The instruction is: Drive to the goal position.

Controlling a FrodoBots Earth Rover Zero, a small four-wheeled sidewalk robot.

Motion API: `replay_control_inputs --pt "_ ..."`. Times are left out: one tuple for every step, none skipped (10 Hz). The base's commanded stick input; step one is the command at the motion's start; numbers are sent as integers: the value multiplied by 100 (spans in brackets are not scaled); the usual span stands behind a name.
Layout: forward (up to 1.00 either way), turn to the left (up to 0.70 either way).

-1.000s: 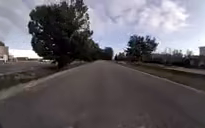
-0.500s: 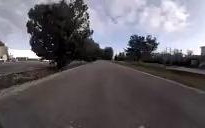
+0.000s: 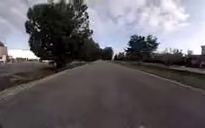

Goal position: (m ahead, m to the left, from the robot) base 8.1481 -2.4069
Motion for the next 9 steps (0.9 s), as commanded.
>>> replay_control_inputs --pt "70 12" --pt "70 8" --pt "70 3" --pt "70 -3" --pt "70 -13" --pt "70 -22" --pt "70 -32" --pt "70 -35" --pt "70 -35"
